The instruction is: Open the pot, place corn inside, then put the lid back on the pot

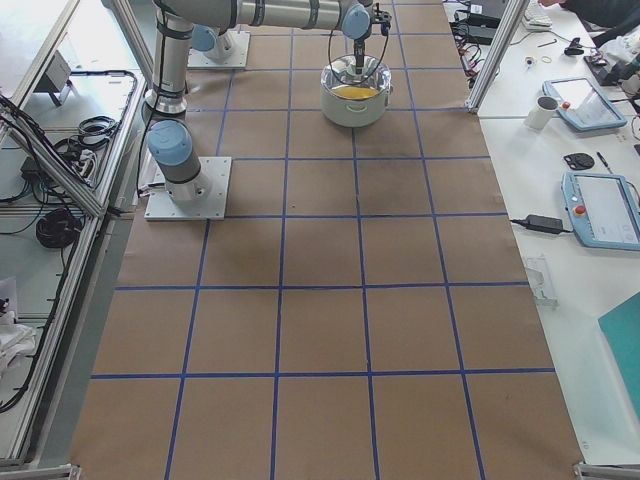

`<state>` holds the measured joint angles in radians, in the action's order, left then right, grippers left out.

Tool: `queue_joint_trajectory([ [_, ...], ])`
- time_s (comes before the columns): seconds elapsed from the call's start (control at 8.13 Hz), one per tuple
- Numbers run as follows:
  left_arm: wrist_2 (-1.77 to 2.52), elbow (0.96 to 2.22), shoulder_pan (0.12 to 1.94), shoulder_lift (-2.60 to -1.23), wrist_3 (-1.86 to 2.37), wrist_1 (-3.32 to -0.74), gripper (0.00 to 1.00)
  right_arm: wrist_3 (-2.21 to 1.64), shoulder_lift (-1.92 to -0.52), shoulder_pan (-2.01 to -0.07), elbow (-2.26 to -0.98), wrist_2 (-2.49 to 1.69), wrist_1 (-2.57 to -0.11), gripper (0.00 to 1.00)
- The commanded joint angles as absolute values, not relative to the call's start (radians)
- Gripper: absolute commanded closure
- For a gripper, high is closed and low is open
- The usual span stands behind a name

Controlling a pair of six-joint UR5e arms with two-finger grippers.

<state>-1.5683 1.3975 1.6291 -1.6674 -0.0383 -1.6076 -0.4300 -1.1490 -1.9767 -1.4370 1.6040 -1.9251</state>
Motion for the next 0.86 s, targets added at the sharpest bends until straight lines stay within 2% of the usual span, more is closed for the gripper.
queue_joint_trajectory([
  [0.0, -1.569, 1.397, 1.629, -1.667, -0.038, -1.608, 0.0, -0.44, -1.149, -1.971, -1.436, 1.594, -1.924, 0.81],
  [0.74, -1.569, 1.397, 1.629, -1.667, -0.037, -1.608, 0.0, -0.437, -1.147, -1.968, -1.437, 1.594, -1.908, 0.79],
])
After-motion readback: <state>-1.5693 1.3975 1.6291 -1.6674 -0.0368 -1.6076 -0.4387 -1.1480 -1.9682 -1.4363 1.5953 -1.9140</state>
